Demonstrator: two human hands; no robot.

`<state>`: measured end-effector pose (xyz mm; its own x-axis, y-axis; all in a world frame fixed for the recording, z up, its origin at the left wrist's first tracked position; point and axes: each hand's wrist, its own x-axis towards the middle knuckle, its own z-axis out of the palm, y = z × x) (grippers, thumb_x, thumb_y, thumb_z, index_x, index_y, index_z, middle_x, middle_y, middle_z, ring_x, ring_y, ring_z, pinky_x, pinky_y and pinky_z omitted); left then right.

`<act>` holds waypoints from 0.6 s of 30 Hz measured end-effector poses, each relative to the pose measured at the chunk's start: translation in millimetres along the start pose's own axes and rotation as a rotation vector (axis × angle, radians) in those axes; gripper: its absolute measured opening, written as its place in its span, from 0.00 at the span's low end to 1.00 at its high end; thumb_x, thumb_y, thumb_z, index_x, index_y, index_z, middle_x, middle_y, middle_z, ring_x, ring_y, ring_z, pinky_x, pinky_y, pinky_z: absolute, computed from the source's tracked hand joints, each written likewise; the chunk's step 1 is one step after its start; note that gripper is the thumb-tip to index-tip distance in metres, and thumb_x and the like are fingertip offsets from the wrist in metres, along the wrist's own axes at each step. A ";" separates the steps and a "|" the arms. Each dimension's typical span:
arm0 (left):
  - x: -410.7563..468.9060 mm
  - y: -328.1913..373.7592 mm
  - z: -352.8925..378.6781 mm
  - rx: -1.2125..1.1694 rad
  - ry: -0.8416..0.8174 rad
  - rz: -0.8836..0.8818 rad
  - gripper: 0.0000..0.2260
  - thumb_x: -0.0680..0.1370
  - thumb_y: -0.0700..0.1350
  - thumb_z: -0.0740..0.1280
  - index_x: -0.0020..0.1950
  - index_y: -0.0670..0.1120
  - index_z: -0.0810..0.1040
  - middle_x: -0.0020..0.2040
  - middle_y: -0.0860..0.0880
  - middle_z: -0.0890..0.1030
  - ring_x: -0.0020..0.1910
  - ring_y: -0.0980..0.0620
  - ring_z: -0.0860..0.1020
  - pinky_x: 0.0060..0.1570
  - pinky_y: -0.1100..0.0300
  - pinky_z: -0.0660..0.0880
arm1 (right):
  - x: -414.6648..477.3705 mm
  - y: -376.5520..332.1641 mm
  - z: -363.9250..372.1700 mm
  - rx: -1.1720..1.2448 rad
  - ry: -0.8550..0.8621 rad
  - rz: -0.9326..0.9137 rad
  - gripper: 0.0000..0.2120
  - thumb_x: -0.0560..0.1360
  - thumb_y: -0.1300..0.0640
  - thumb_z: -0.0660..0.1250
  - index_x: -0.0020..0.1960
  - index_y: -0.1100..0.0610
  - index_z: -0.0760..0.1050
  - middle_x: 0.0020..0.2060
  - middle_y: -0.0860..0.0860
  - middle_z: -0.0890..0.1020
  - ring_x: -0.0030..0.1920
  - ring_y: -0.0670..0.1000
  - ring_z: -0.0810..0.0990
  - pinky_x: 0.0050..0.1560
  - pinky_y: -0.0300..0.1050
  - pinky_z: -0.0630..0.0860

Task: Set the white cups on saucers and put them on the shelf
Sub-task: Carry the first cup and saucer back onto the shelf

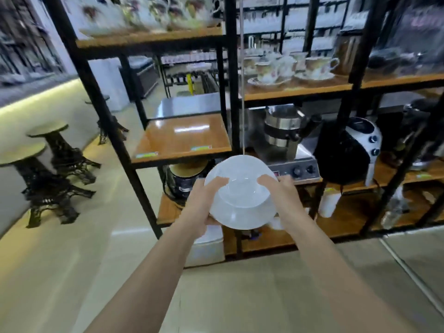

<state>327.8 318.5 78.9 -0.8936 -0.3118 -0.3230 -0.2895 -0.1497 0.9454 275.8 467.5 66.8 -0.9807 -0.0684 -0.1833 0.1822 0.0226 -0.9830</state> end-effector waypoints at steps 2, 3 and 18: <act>20.6 12.5 -24.7 -0.011 0.024 0.023 0.22 0.71 0.54 0.68 0.63 0.51 0.71 0.57 0.44 0.78 0.52 0.40 0.79 0.37 0.48 0.81 | 18.3 -7.6 30.9 -0.032 -0.030 -0.010 0.21 0.73 0.49 0.64 0.60 0.56 0.62 0.55 0.55 0.71 0.52 0.54 0.72 0.45 0.48 0.73; 30.4 18.0 -34.4 -0.021 0.043 0.033 0.21 0.72 0.53 0.67 0.63 0.50 0.72 0.56 0.45 0.79 0.52 0.41 0.79 0.35 0.50 0.81 | 28.8 -11.7 44.7 -0.067 -0.042 -0.013 0.22 0.73 0.48 0.64 0.61 0.56 0.62 0.54 0.54 0.71 0.50 0.52 0.72 0.43 0.47 0.72; 254.5 85.9 -138.3 0.011 0.346 0.057 0.21 0.75 0.51 0.64 0.65 0.43 0.69 0.59 0.42 0.76 0.50 0.43 0.78 0.42 0.48 0.79 | 263.5 -45.3 226.6 -0.134 -0.336 0.042 0.16 0.74 0.54 0.65 0.57 0.62 0.68 0.43 0.50 0.72 0.40 0.47 0.71 0.35 0.42 0.66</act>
<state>123.0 96.5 71.9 -0.7396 -0.6194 -0.2633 -0.2479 -0.1130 0.9622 25.4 222.5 60.9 -0.8903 -0.3879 -0.2386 0.1894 0.1611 -0.9686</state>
